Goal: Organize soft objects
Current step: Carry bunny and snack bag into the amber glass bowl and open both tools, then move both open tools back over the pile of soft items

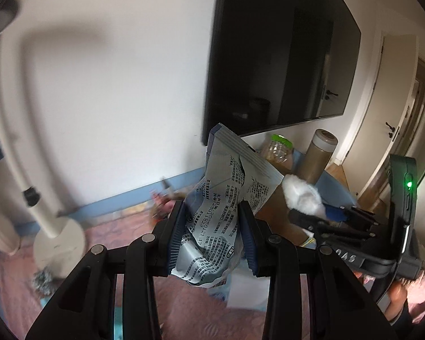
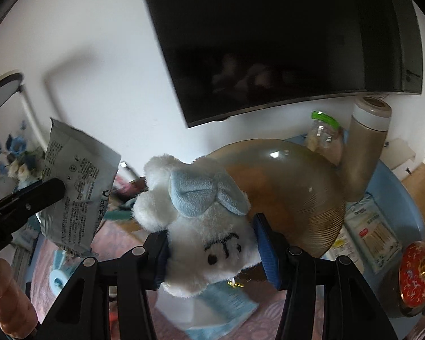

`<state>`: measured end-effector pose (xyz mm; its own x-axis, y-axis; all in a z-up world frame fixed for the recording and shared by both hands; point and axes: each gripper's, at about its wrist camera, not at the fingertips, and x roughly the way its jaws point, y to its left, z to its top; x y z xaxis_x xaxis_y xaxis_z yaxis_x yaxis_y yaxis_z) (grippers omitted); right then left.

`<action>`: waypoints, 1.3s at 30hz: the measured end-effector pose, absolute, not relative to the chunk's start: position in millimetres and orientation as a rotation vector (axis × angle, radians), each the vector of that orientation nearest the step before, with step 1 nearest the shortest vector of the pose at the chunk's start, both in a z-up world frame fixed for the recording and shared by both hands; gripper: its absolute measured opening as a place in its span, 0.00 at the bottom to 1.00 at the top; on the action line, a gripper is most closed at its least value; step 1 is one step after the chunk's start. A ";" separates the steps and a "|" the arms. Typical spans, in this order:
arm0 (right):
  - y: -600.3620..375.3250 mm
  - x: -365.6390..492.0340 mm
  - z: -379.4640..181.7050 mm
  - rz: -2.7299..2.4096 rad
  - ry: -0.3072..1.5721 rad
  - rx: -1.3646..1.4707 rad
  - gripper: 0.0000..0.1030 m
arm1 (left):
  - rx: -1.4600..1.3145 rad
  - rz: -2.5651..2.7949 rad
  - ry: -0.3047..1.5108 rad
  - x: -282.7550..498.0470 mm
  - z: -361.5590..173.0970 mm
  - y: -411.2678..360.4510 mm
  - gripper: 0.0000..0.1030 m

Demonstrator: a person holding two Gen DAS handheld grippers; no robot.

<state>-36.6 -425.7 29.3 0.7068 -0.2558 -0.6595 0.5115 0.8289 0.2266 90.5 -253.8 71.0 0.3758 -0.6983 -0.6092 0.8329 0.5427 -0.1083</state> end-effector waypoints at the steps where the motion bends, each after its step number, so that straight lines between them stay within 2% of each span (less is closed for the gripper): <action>1: -430.7 -34.3 28.3 -0.450 0.661 0.417 0.51 | 0.235 -1.003 0.660 90.9 69.7 -263.3 0.33; 5: -449.9 -27.7 18.9 -0.494 0.678 0.419 0.51 | 0.261 -1.046 0.676 89.4 62.2 -302.6 0.34; 7: -458.4 -22.2 13.3 -0.515 0.694 0.418 0.53 | 0.280 -1.037 0.666 87.7 56.9 -317.2 0.38; 8: -462.5 -18.8 10.1 -0.521 0.704 0.420 0.54 | 0.285 -1.027 0.648 86.3 54.9 -322.4 0.49; 9: -466.1 -15.6 7.1 -0.528 0.712 0.423 0.54 | 0.297 -1.012 0.617 84.4 51.9 -328.5 0.64; 10: -469.9 -12.4 4.4 -0.532 0.717 0.424 0.54 | 0.301 -1.007 0.599 83.7 49.8 -331.6 0.71; 11: -473.2 -8.5 1.5 -0.538 0.724 0.417 0.57 | 0.299 -1.009 0.590 84.5 48.9 -333.2 0.80; 12: -476.0 -6.2 -0.8 -0.543 0.730 0.411 0.62 | 0.295 -1.016 0.583 85.3 46.7 -334.5 0.84; 14: -481.7 -2.5 -6.4 -0.563 0.745 0.398 0.66 | 0.295 -1.026 0.600 88.7 43.6 -336.8 0.84; 17: -487.5 -6.7 -11.7 -0.565 0.749 0.418 0.67 | 0.270 -1.044 0.589 89.6 47.9 -327.6 0.84; 20: -486.6 -15.6 -9.5 -0.558 0.729 0.436 0.79 | 0.200 -1.059 0.569 93.2 61.7 -297.1 0.84; 29: -420.9 -30.9 16.8 -0.411 0.640 0.368 0.85 | 0.111 -0.895 0.480 82.3 100.7 -158.4 0.84; 31: -397.6 -32.2 22.2 -0.358 0.625 0.350 0.89 | 0.093 -0.855 0.465 75.9 105.8 -122.8 0.84; 35: -338.4 -34.9 30.7 -0.238 0.595 0.282 0.97 | 0.073 -0.716 0.428 64.5 115.4 -52.2 0.91; 36: -320.6 -34.5 32.1 -0.208 0.592 0.259 1.00 | 0.074 -0.673 0.422 61.1 116.9 -34.6 0.99; 39: -271.2 -33.9 28.7 -0.129 0.594 0.204 1.00 | 0.084 -0.549 0.404 50.4 113.5 12.7 1.00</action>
<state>-33.9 -271.2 28.7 0.8213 -0.0617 -0.5672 0.1790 0.9718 0.1535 50.4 12.7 113.5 0.7767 -0.4903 -0.3955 0.5230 0.8518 -0.0291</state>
